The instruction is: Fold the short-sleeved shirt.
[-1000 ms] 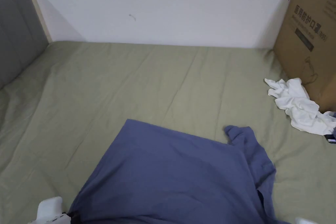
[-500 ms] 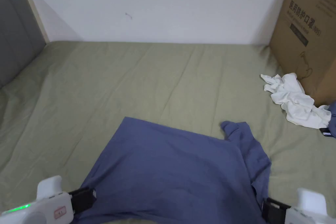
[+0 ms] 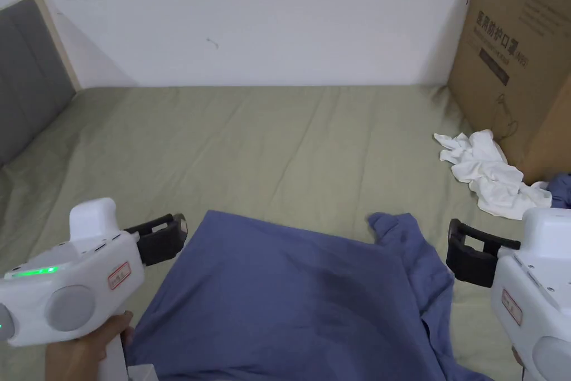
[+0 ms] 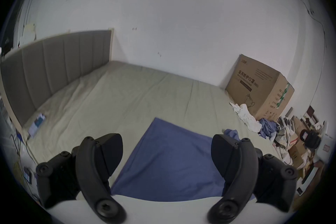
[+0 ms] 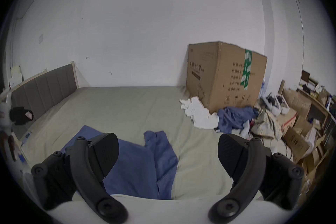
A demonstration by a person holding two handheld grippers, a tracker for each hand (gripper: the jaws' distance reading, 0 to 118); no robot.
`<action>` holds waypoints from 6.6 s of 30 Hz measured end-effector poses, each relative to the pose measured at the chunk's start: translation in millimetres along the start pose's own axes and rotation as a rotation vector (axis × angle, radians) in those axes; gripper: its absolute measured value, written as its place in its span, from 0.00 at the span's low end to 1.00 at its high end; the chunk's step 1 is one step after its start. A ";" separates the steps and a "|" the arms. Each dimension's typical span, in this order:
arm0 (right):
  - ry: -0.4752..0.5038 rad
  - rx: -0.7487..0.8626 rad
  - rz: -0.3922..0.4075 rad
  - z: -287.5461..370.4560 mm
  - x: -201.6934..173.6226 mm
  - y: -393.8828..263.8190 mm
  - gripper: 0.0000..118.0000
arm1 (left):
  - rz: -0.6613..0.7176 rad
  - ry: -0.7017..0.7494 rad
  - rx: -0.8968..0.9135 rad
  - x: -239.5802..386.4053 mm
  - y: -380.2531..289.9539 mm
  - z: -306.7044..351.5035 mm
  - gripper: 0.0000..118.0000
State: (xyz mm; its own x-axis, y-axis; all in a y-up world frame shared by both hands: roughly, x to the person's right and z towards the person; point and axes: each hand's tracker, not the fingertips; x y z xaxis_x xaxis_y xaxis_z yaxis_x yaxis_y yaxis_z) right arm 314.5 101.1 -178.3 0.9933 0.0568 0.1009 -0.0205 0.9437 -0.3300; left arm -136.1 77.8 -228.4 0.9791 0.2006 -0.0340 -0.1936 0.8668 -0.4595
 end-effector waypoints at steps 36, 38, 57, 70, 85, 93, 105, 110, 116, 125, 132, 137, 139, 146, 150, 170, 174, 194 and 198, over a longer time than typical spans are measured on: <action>-0.014 -0.154 -0.016 -152.3 0.5 -23.0 0.02 | -0.187 0.048 -0.554 -5.6 8.2 -348.1 0.68; -0.017 -0.174 -0.009 -159.2 0.3 -28.5 0.02 | -0.174 0.051 -0.552 -9.7 5.3 -361.5 0.69; -0.025 -0.314 -0.061 -196.1 17.0 -57.9 0.02 | -0.143 0.042 -0.597 -9.8 -23.4 -377.7 0.09; -0.031 -0.657 -0.034 -291.5 20.9 -115.1 0.96 | -0.041 -0.113 -0.384 1.0 16.8 -262.9 0.07; -0.001 -0.637 0.001 -262.8 10.3 -117.7 0.05 | -0.031 -0.118 -0.351 -12.9 15.9 -231.0 0.07; 0.055 -0.352 -0.021 -206.2 18.4 -39.5 0.05 | 0.001 -0.095 -0.290 -26.7 28.2 -196.7 0.07; 0.115 0.029 -0.071 -171.0 12.5 122.1 0.05 | -0.019 -0.043 -0.035 -36.5 141.2 -136.6 0.07; 0.124 0.136 -0.045 -175.6 3.1 183.1 0.05 | -0.016 -0.034 0.075 -40.4 209.3 -120.9 0.07; 0.143 0.240 -0.081 -187.9 1.8 244.4 0.05 | -0.051 -0.005 0.164 -31.4 271.2 -108.9 0.07; 0.148 0.337 -0.096 -202.5 2.9 310.1 0.05 | -0.071 0.013 0.230 -16.7 329.3 -120.9 0.07; 0.173 0.332 -0.106 -229.2 10.0 303.2 0.05 | -0.098 0.017 0.222 -11.6 328.0 -157.4 0.07; 0.199 0.249 -0.106 -255.6 10.1 256.5 0.05 | -0.066 0.007 0.138 -20.2 282.8 -199.3 0.07; 0.211 0.205 -0.125 -264.6 12.2 232.0 0.05 | -0.047 0.000 0.097 -25.0 258.6 -212.8 0.07; 0.224 0.058 -0.165 -272.2 17.5 129.7 0.05 | 0.021 -0.018 -0.033 -44.5 153.9 -227.3 0.07; 0.225 -0.024 -0.206 -252.8 23.2 73.8 0.05 | 0.031 -0.014 -0.106 -55.9 96.8 -212.1 0.07; 0.230 -0.218 -0.347 -64.3 43.5 -85.4 0.05 | 0.070 0.042 -0.289 -109.6 -83.9 -73.2 0.07; 0.230 -0.239 -0.354 -33.1 47.6 -106.7 0.05 | 0.070 0.055 -0.305 -113.0 -110.8 -47.4 0.07; 0.064 -0.710 -0.327 -41.8 42.4 -211.7 0.05 | 0.034 0.147 -0.487 -118.0 -190.5 -37.3 0.07; 0.053 -0.740 -0.317 -47.6 39.9 -219.0 0.10 | 0.074 0.158 -0.501 -117.5 -185.8 -37.4 0.17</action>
State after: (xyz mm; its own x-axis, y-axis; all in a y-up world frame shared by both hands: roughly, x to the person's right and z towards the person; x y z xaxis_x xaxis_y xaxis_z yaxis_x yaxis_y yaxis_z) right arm 364.0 -118.8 -146.7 0.9436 -0.2103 0.2557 0.3257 0.4508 -0.8311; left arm -212.8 -123.9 -172.3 0.9690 0.1483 -0.1977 -0.2465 0.5205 -0.8175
